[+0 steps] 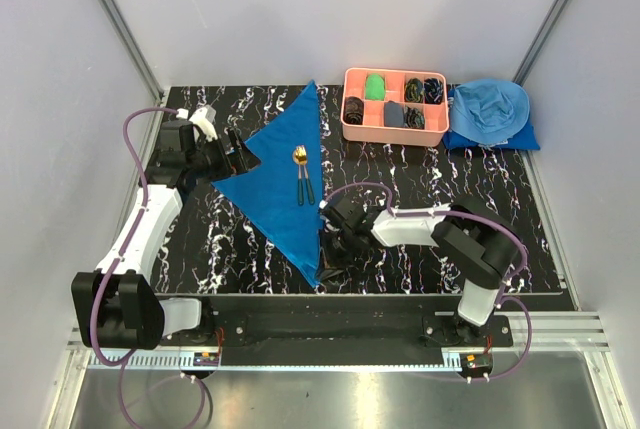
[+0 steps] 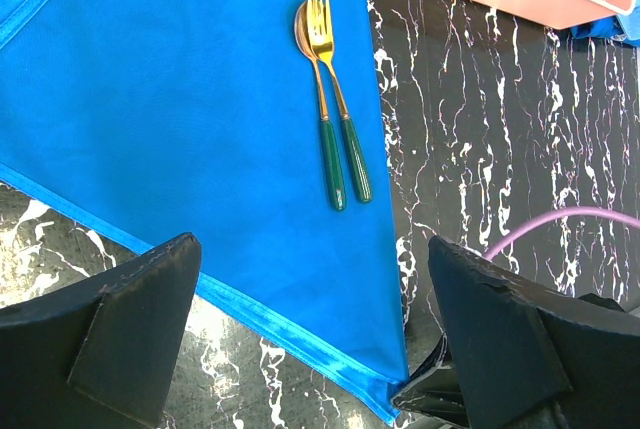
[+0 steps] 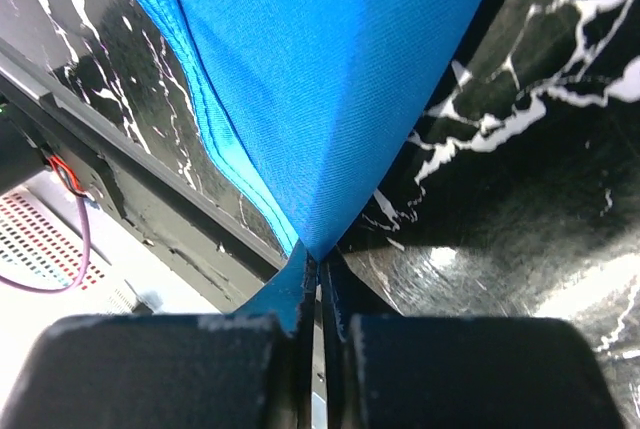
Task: Fold the napkin, place the utensils inside, and roll it up
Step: Fold the napkin
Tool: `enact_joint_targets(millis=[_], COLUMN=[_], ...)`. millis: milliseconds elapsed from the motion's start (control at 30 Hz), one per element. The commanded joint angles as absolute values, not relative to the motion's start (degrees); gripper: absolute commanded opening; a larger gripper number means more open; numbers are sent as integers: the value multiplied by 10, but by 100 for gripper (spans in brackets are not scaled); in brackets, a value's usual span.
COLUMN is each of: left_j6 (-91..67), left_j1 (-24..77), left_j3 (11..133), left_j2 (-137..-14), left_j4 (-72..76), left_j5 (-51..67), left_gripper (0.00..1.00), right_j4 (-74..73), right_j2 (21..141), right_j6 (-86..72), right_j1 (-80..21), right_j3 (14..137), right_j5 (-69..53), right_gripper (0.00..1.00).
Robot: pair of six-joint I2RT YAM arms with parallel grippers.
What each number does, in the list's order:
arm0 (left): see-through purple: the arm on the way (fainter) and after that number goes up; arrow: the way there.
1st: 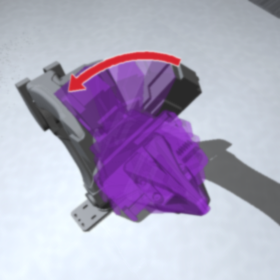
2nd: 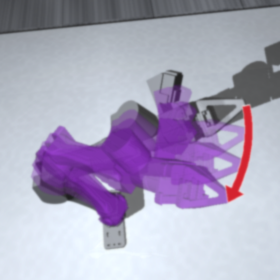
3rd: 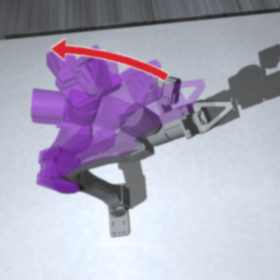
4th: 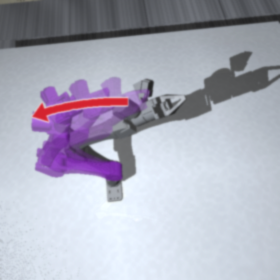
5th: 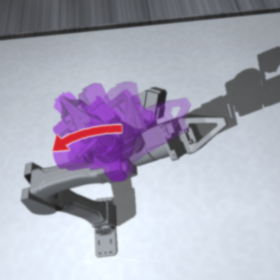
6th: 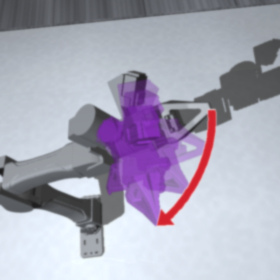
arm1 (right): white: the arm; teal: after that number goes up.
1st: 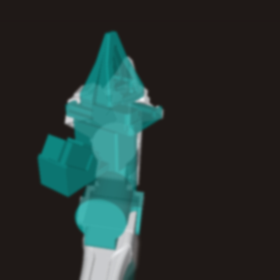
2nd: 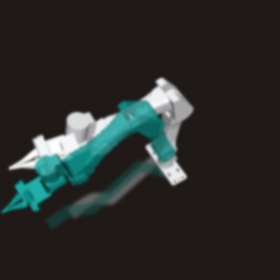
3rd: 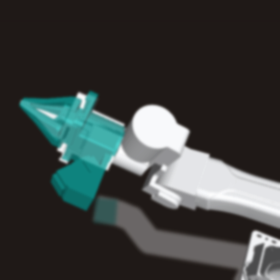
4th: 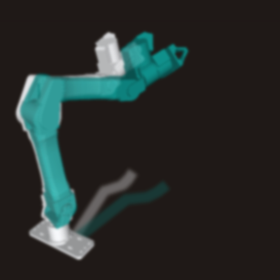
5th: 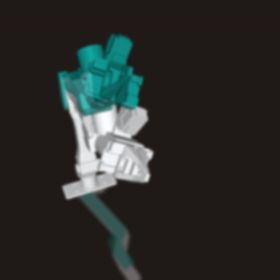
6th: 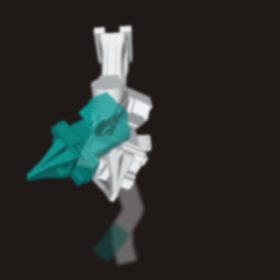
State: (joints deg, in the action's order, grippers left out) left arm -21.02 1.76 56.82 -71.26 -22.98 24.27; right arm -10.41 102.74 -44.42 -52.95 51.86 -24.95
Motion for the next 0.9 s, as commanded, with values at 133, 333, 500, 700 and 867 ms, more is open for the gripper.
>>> enact_joint_targets(millis=[133, 333, 500, 700, 867], left_j6=[-214, -215, -216, -218, -224], left_j1=[11, 9, 4, 1, -12], left_j3=[566, 567, 565, 563, 561], left_j2=[-700, -700, -700, -703, -711], left_j4=[-204, -203, -202, -198, -192], left_j5=[264, 266, 268, 277, 287], left_gripper=[99, 99, 99, 99, 99], right_j4=[-182, -207, -224, -227, -229], right_j2=[967, 940, 973, 1041, 1119], right_j6=[-431, -420, -392, -348, -317], right_j1=[-548, -546, -512, -447, -397], right_j3=[518, 573, 642, 743, 838], right_j5=[-236, -215, -197, -212, -227], right_gripper=[0, 0, 0, 0, 0])
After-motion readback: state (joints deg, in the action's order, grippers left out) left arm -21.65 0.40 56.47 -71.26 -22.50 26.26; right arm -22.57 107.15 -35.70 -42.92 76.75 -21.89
